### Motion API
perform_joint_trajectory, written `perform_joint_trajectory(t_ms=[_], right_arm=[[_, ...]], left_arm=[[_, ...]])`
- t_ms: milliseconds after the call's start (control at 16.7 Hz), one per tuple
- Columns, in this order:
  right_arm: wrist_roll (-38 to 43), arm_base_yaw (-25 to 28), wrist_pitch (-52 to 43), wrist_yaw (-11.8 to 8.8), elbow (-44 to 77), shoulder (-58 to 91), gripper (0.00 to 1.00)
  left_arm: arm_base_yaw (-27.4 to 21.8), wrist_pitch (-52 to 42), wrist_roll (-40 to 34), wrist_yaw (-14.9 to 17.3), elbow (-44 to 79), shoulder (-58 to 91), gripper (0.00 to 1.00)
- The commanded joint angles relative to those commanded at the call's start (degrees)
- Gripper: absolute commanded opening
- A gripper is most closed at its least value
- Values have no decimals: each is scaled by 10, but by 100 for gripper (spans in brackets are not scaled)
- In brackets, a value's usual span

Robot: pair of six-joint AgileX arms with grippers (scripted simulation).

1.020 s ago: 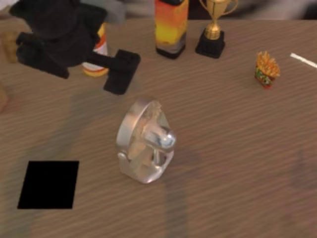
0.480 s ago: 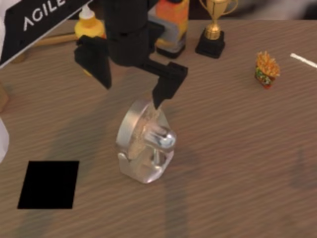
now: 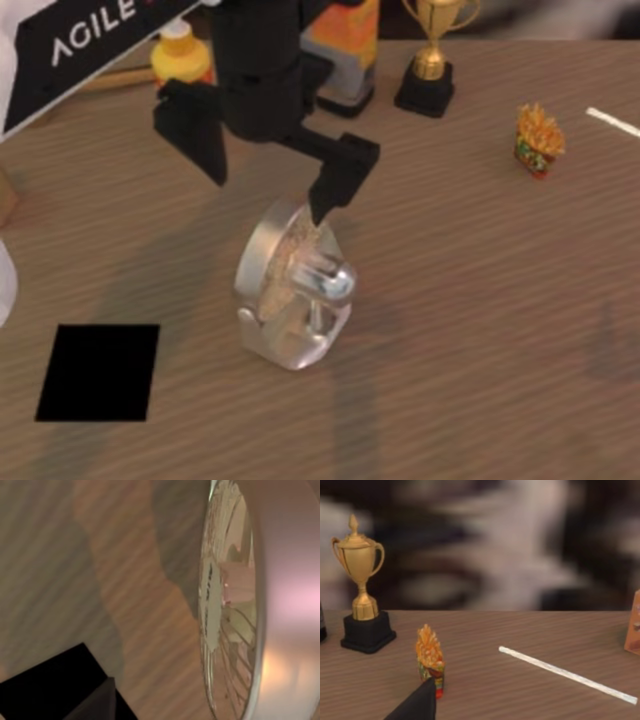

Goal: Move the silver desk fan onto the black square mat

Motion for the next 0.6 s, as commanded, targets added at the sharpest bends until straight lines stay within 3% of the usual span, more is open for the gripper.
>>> perform_joint_trajectory(t_ms=[360, 600], right_arm=[[0, 0, 0, 0, 0, 0, 100], [0, 0, 0, 0, 0, 0, 100]], left_arm=[[0, 94, -1, 0, -105, -10, 100], [0, 99, -1, 0, -111, -10, 100]])
